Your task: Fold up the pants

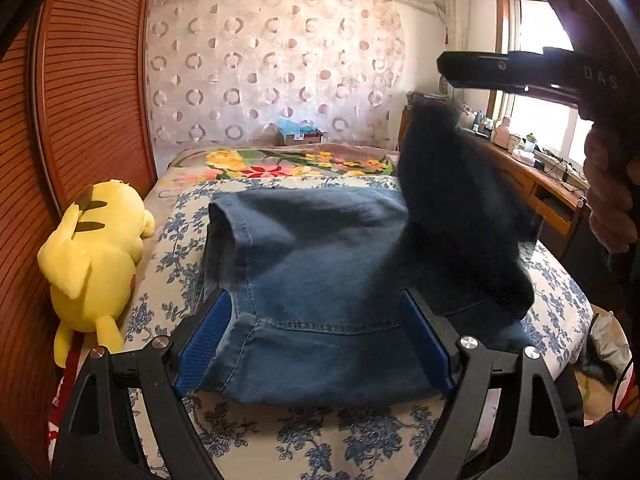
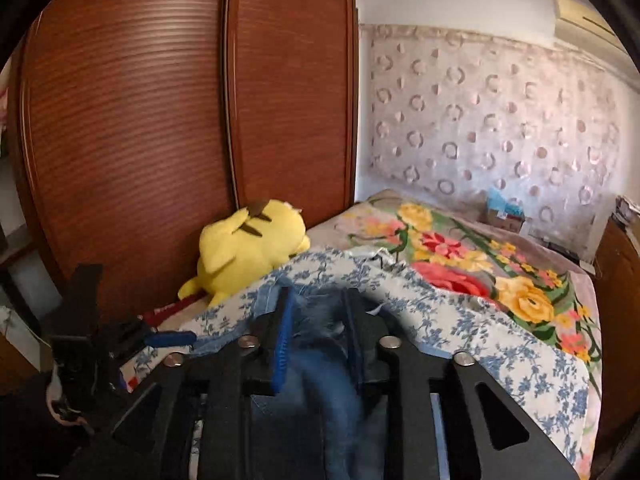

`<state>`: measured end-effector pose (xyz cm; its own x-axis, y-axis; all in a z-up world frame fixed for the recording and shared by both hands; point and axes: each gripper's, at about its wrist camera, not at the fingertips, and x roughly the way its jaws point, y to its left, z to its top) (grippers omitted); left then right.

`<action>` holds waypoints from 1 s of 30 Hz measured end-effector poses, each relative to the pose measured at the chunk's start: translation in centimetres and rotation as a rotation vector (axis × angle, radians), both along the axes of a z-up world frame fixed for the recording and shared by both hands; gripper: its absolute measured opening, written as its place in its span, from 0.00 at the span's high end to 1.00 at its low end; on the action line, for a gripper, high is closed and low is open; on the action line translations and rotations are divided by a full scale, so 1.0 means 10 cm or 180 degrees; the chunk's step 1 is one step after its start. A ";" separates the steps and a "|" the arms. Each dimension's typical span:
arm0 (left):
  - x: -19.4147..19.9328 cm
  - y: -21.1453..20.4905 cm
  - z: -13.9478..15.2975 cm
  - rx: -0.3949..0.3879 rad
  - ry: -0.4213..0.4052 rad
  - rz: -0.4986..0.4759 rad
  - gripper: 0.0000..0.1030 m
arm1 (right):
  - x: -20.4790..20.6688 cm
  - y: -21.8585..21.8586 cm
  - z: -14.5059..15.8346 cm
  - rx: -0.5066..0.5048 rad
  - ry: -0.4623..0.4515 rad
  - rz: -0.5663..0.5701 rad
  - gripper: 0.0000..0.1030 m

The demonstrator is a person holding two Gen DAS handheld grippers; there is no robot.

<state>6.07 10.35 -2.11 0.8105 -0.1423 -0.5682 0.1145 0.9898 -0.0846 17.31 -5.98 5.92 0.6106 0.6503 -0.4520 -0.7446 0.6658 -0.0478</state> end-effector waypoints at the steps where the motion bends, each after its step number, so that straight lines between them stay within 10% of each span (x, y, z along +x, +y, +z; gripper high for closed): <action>1: -0.01 0.01 -0.02 -0.0004 0.0008 -0.0001 0.17 | 0.02 -0.01 -0.02 0.0023 0.0034 0.0004 0.56; 30: 0.32 -0.04 -0.41 0.0071 0.0347 -0.0016 0.32 | -0.06 -0.26 -0.64 -0.0081 0.0819 -0.0519 0.47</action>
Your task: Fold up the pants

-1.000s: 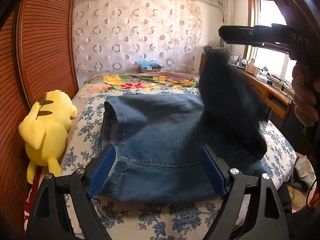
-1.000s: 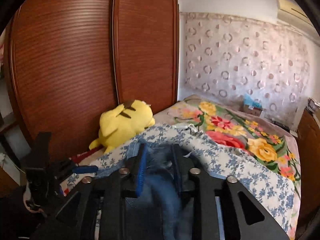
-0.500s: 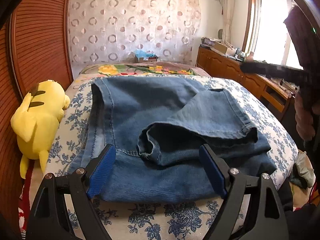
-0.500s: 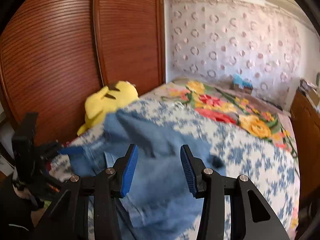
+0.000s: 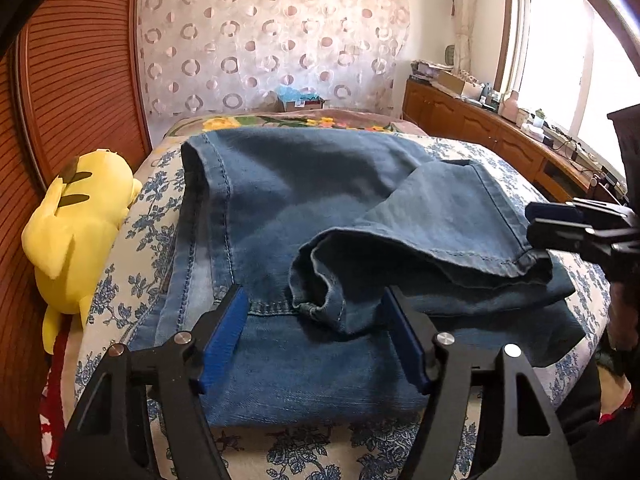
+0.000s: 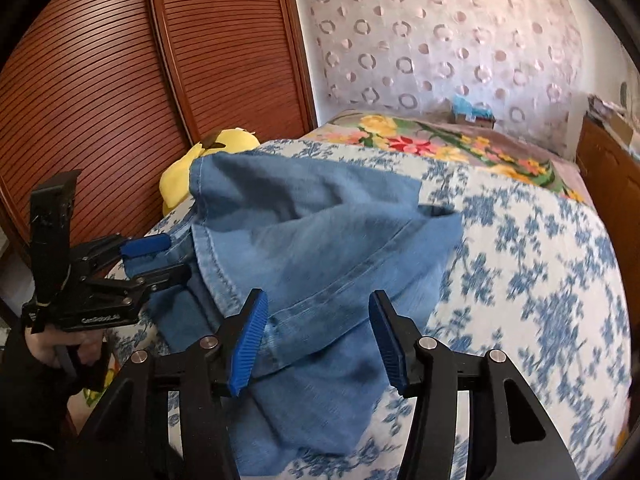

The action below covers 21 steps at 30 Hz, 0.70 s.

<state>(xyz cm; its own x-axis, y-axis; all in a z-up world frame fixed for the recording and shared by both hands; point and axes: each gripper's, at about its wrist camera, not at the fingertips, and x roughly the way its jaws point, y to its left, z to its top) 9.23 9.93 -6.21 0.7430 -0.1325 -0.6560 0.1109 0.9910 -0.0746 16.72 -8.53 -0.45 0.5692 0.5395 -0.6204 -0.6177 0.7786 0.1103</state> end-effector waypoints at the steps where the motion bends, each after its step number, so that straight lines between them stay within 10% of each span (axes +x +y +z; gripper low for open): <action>1: 0.00 0.00 -0.01 0.0010 0.0000 0.0002 0.32 | -0.03 -0.02 -0.02 0.0015 0.0018 0.0000 0.47; 15: 0.00 -0.02 0.00 0.0018 -0.0078 0.0003 0.66 | -0.06 0.00 -0.28 0.0055 0.0197 -0.0004 0.47; 21: -0.01 -0.04 0.05 -0.0004 -0.0105 -0.0054 0.77 | 0.02 -0.06 -0.19 0.0079 0.0039 0.0048 0.78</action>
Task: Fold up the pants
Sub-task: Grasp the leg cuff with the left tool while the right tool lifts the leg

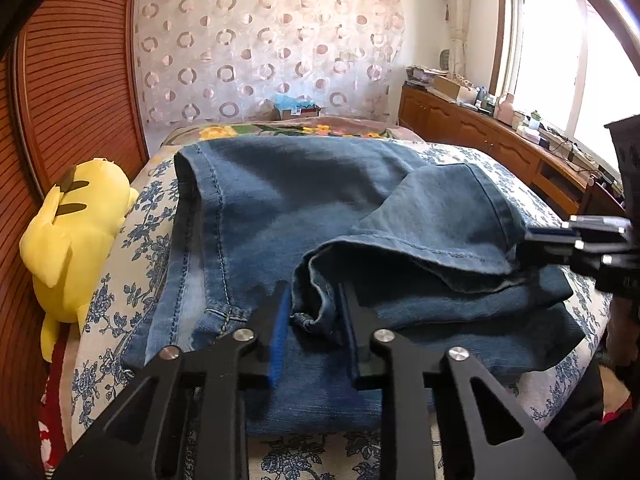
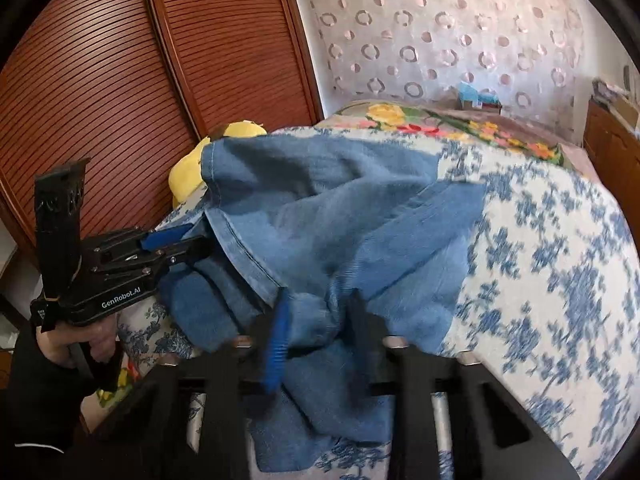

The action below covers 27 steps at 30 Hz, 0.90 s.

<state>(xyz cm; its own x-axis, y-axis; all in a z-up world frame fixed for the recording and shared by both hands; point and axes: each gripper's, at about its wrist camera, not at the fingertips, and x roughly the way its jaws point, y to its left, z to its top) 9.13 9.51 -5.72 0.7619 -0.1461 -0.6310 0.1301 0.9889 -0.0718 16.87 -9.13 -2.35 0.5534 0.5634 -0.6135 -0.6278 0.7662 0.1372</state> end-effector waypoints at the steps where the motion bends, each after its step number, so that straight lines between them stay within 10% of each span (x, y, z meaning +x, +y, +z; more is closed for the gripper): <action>1: 0.00 0.00 0.00 -0.0015 0.0016 -0.0023 0.79 | 0.00 -0.01 0.05 0.0004 -0.0052 0.0025 0.79; 19: -0.36 -0.09 0.52 -0.0014 -0.0381 -0.0219 0.96 | 0.32 0.47 1.17 -0.0203 -0.0976 0.0341 0.82; 27: -0.25 0.00 0.24 -0.0047 -0.0139 -0.0258 0.39 | 0.43 0.55 1.03 -0.0364 -0.0931 0.0372 0.82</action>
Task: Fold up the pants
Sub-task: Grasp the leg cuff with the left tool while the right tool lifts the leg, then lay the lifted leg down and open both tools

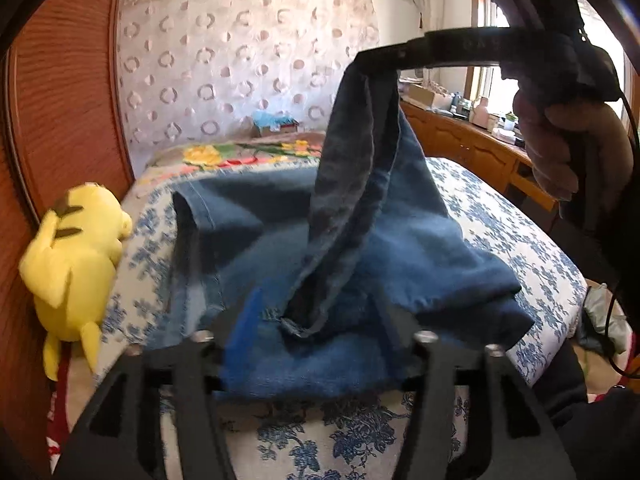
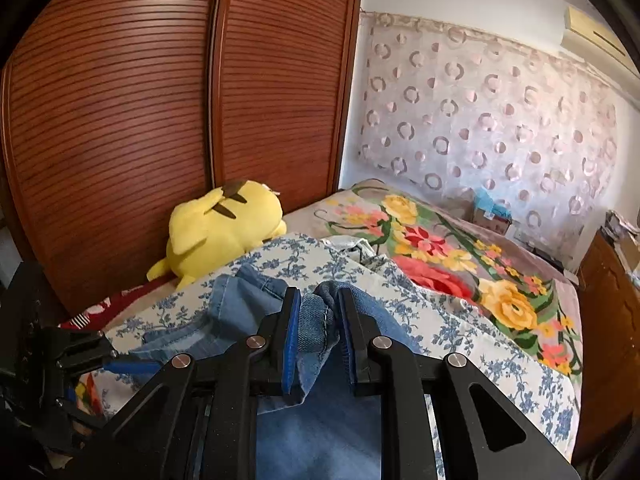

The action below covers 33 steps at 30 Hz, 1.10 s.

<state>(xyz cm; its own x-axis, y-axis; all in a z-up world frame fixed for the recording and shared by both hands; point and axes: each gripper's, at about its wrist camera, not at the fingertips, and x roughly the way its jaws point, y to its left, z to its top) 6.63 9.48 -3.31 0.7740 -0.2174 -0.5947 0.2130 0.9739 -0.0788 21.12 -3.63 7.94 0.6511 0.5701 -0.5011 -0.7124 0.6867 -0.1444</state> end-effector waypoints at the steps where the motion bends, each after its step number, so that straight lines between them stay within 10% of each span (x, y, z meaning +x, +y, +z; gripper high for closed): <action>1: 0.02 0.00 -0.02 -0.0021 0.0015 -0.0005 0.38 | 0.02 0.01 0.00 -0.0008 0.0009 -0.0009 0.82; 7: 0.27 0.01 -0.21 -0.0104 0.0175 -0.0027 0.38 | 0.05 0.02 0.09 0.0008 0.0037 -0.0055 0.82; 13: 0.33 0.04 -0.23 -0.0255 0.0240 -0.0032 0.88 | 0.11 0.01 0.14 0.0120 0.0063 -0.0051 0.82; 24: -0.33 0.12 0.24 -0.0359 -0.0195 0.0004 0.92 | 0.41 0.59 0.07 0.0063 0.0159 0.0216 0.82; 33: -0.33 0.44 -0.03 -0.0286 0.0082 0.0296 0.92 | 0.76 1.23 -0.23 -0.0104 0.0506 0.0366 0.78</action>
